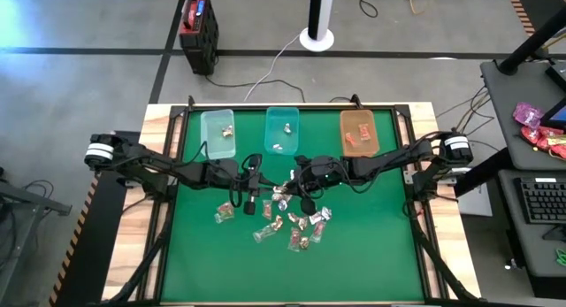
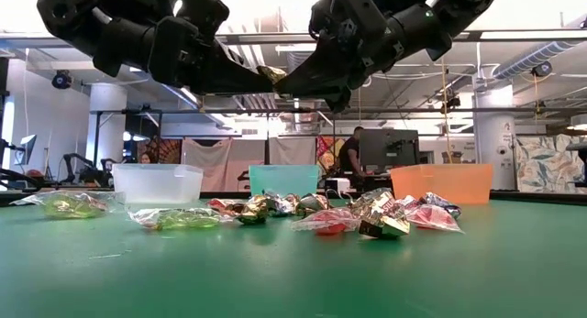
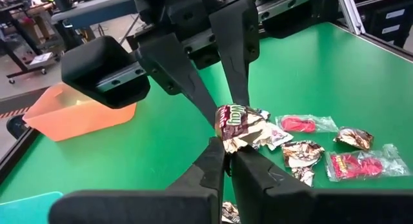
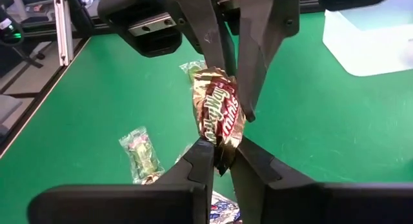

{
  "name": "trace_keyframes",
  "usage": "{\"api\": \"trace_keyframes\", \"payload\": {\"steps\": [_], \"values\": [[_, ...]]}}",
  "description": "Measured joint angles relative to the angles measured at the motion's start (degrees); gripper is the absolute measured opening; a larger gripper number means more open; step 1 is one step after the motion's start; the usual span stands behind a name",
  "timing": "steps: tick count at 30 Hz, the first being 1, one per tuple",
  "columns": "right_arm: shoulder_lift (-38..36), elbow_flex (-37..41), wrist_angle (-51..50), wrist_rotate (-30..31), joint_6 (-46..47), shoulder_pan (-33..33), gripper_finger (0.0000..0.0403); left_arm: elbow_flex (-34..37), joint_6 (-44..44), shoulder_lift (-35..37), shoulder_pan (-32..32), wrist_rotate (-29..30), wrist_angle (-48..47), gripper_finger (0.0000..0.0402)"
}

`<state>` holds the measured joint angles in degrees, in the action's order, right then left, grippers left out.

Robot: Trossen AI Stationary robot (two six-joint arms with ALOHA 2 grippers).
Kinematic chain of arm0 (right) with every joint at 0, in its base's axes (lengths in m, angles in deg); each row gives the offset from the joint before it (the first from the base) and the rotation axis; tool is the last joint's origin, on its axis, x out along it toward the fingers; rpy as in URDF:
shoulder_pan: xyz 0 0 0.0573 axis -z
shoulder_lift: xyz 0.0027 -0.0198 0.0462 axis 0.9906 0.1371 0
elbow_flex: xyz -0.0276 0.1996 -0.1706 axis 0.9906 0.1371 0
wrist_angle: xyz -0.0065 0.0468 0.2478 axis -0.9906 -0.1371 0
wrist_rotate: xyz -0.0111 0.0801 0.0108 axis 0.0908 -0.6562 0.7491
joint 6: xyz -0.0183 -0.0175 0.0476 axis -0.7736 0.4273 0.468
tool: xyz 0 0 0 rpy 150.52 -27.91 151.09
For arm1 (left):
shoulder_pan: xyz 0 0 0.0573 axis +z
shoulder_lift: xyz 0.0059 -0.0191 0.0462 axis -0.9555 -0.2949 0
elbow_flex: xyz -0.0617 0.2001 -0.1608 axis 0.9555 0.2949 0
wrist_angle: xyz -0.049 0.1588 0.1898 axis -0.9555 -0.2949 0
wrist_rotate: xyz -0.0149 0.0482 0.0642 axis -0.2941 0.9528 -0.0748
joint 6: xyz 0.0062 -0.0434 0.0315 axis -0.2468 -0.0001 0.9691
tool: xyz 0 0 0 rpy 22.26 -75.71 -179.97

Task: Sort candy by brand, put in halloween buckets
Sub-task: Put the gold wrap candy into the white bin

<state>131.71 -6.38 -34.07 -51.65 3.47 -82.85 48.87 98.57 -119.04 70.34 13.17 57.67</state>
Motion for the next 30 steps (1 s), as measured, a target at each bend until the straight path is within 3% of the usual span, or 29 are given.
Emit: {"api": "trace_keyframes", "payload": {"steps": [5,8,12,15,17,24,30], "values": [[0.0,0.0,-0.9,0.5,0.4,0.0,0.0089,-0.1,-0.2,0.1,0.0,0.1,0.4,0.0001],[-0.1,0.0,-1.1,0.8,0.5,0.4,0.0119,-0.1,-1.2,0.1,0.1,4.2,-1.8,0.0],[-0.5,0.0,-2.5,1.6,2.3,1.7,0.0153,-0.1,-3.0,1.8,0.3,15.6,-8.6,0.0],[-0.7,0.0,-4.4,2.3,5.0,2.7,0.0171,-0.2,-6.0,4.9,1.8,29.1,-18.1,0.0],[-0.7,0.0,-5.8,2.3,6.0,3.2,0.0181,-0.2,-8.7,8.2,3.7,34.0,-25.3,0.0],[-0.5,0.0,-5.2,2.7,6.0,3.3,0.0192,-2.8,-24.9,18.6,16.5,36.8,-52.9,0.0],[-0.5,0.0,-5.1,2.7,6.0,3.3,0.019,-5.1,-28.8,21.4,28.0,27.5,-61.7,0.0]]}}
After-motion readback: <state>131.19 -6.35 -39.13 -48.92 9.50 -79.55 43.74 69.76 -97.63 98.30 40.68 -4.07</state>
